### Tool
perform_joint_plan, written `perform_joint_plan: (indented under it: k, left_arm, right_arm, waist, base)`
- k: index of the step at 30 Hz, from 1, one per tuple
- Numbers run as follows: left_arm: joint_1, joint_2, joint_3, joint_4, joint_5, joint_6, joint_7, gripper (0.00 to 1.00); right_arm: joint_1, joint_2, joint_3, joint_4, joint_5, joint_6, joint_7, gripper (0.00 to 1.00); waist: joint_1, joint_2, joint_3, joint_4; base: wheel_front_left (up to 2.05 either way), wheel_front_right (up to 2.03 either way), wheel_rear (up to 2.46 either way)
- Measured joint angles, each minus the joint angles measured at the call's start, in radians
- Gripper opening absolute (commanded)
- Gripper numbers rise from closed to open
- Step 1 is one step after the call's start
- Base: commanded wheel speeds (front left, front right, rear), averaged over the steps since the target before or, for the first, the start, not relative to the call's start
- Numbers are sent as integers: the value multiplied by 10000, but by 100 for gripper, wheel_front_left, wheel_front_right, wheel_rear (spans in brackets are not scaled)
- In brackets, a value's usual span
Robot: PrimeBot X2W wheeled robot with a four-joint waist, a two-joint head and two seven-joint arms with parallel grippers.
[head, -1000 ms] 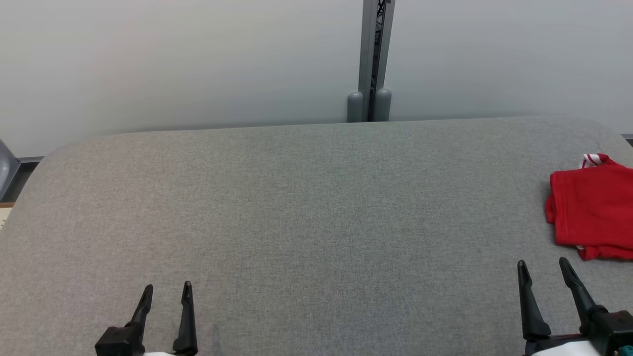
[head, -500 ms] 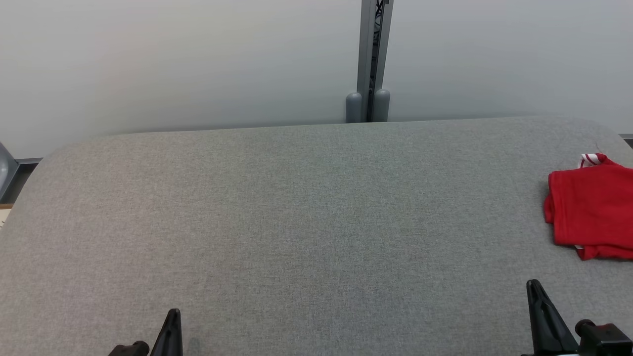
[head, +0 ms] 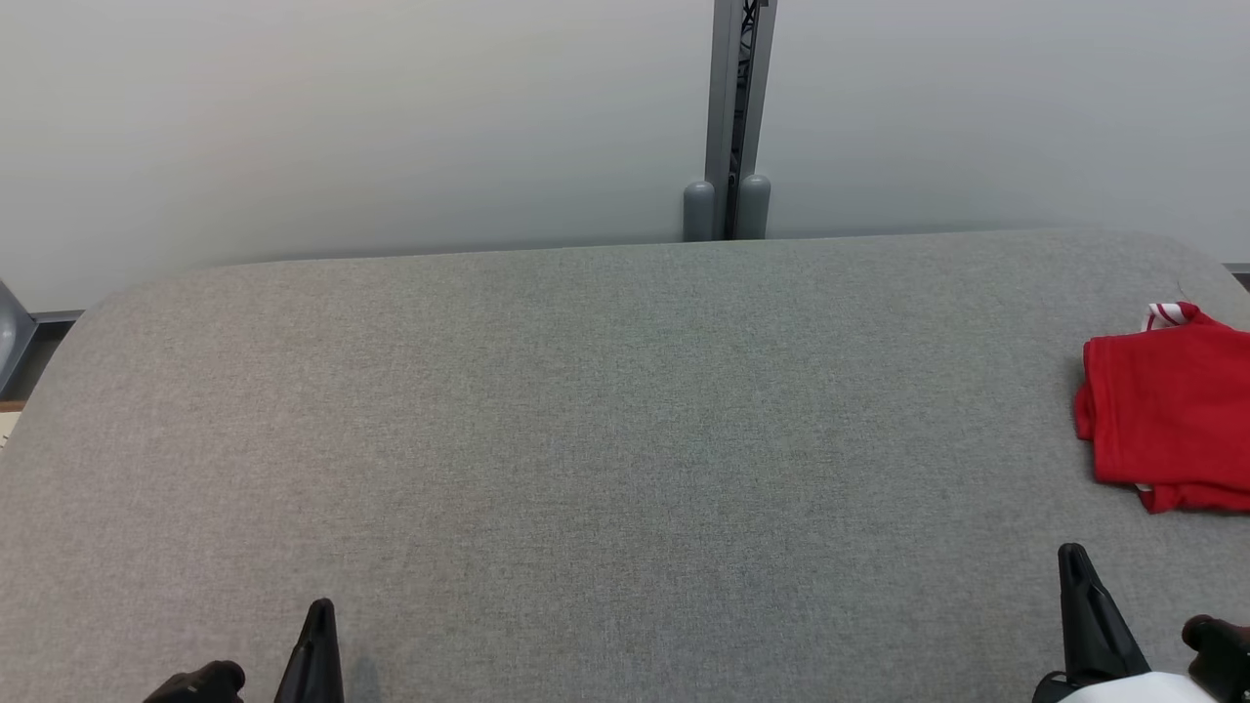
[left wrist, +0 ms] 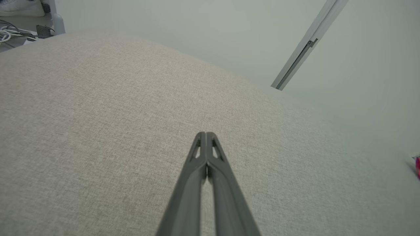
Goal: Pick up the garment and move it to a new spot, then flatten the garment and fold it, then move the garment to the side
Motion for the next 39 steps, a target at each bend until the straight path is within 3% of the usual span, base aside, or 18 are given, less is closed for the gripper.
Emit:
perform_joint_plan:
  k: [20, 39]
  left_arm:
    - [-484, 25, 326, -245, -3037, -303, 802, 0]
    - [-838, 50, 581, -405, -5290, -531, 1379, 0]
  right_arm:
    - [-477, -29, -146, 151, 3338, -2, 794, 0]
    - [-847, -56, -272, 236, 5789, -2, 1361, 0]
  waist:
    - [0, 0, 27, -1]
    - [0, 0, 52, -1]
  base:
    - [0, 0, 0]
    - [0, 0, 0]
